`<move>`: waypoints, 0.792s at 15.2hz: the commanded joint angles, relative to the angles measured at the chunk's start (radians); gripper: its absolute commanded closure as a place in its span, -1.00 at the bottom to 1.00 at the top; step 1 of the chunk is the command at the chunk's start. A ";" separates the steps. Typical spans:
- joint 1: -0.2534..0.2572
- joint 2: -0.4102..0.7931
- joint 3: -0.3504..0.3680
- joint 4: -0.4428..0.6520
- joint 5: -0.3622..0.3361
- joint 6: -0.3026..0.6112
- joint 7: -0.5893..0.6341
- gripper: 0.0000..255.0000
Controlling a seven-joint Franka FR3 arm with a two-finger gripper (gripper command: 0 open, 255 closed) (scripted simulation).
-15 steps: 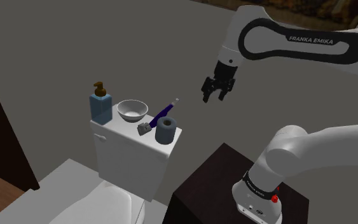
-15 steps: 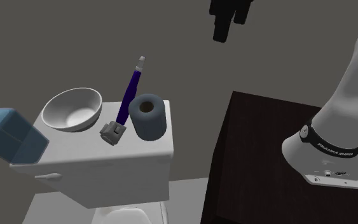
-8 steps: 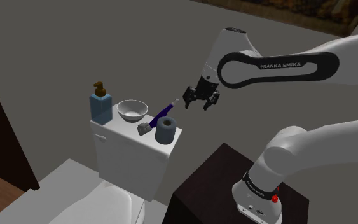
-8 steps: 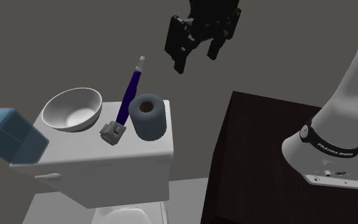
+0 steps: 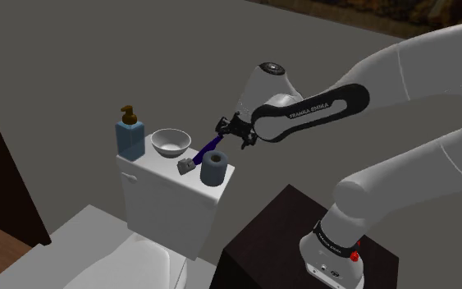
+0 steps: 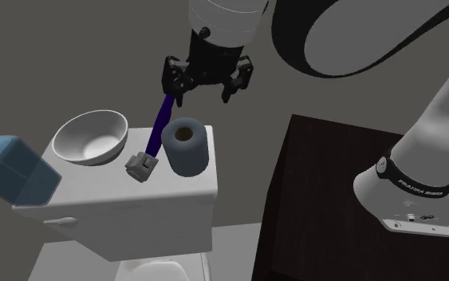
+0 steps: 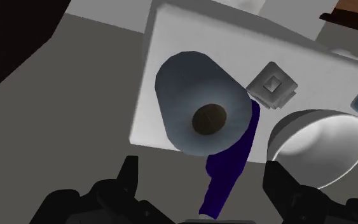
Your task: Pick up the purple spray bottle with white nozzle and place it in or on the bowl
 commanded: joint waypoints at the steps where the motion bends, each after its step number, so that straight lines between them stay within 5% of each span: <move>1: -0.119 0.084 0.111 0.023 -0.093 0.097 0.182 -1.00; 5: -0.490 0.239 0.419 0.115 -0.441 0.192 0.633 -1.00; 7: -0.745 0.360 0.637 0.192 -0.751 0.161 0.954 -1.00; 8: -0.851 0.495 0.739 0.249 -0.992 0.070 1.162 -1.00; 9: -0.836 0.637 0.735 0.299 -1.178 -0.044 1.318 -1.00; 10: -0.709 0.665 0.605 0.332 -1.227 -0.067 1.391 -1.00; 12: -0.670 0.679 0.562 0.340 -1.247 -0.067 1.403 -1.00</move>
